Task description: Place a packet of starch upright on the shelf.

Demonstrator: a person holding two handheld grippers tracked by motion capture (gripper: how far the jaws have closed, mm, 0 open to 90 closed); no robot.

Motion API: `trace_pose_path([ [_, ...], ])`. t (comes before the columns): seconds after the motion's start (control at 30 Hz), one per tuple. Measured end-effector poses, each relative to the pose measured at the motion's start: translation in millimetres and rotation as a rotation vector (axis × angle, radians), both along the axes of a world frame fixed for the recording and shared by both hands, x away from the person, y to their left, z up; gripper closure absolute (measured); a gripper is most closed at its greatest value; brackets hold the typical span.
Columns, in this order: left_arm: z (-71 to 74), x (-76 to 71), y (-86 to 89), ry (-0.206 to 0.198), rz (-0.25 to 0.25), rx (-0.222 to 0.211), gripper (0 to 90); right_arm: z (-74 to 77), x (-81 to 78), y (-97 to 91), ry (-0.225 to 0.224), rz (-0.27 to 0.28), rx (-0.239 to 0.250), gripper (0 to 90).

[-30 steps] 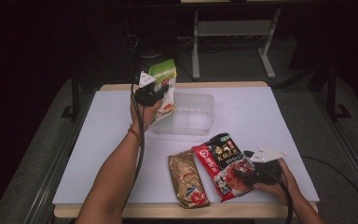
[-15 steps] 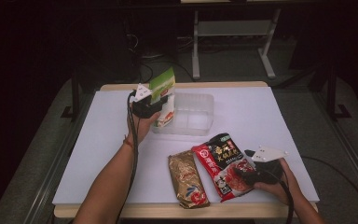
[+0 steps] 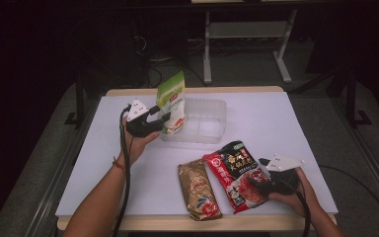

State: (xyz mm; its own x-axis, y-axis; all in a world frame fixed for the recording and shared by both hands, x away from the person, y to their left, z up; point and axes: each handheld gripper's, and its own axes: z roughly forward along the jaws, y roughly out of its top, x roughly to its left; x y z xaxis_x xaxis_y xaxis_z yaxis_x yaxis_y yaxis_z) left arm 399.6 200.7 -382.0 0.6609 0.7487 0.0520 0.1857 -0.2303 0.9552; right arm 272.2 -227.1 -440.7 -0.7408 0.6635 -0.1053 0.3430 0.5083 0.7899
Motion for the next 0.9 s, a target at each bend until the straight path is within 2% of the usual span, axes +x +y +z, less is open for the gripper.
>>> trace_pose_path([
  [0.03, -0.3, -4.8, 1.6, -0.011, -0.002, 0.013, 45.5, 0.3, -0.3, 0.1, 0.000, 0.000, 0.001, 22.4],
  [0.17, -2.2, -22.1, 8.3, -0.001, -0.048, 0.031, 41.9, 0.6, -0.5, 0.0, 0.002, -0.003, 0.002, 22.4],
  [0.33, -9.5, -41.0, 12.8, 0.036, -0.102, 0.044, 36.4, 1.9, -1.7, 0.9, -0.004, -0.001, 0.005, 22.5],
  [0.4, -14.1, -48.0, 13.5, 0.079, -0.134, 0.066, 34.5, 2.7, -2.4, 1.0, -0.005, 0.000, 0.008, 22.5],
  [0.47, -18.6, -54.4, 14.7, 0.104, -0.167, 0.061, 32.5, 3.8, -3.1, 1.1, -0.007, 0.002, 0.017, 22.6],
  [0.5, -21.0, -57.3, 14.7, 0.129, -0.187, 0.070, 31.3, 4.3, -3.5, 1.3, -0.007, 0.002, 0.018, 22.6],
  [0.6, -29.0, -66.2, 13.4, 0.165, -0.224, 0.106, 28.4, 5.6, -4.0, 1.8, -0.011, 0.002, 0.025, 22.6],
  [0.63, -31.4, -68.7, 13.7, 0.177, -0.236, 0.104, 27.6, 5.9, -4.4, 2.1, -0.008, -0.001, 0.030, 22.6],
  [0.7, -34.7, -72.0, 14.1, 0.209, -0.253, 0.095, 26.2, 7.0, -5.3, 2.7, -0.009, -0.003, 0.033, 22.9],
  [0.9, -47.4, -79.5, 9.6, 0.269, -0.296, 0.130, 22.3, 12.6, -9.7, 5.7, 0.000, -0.001, 0.078, 27.2],
])
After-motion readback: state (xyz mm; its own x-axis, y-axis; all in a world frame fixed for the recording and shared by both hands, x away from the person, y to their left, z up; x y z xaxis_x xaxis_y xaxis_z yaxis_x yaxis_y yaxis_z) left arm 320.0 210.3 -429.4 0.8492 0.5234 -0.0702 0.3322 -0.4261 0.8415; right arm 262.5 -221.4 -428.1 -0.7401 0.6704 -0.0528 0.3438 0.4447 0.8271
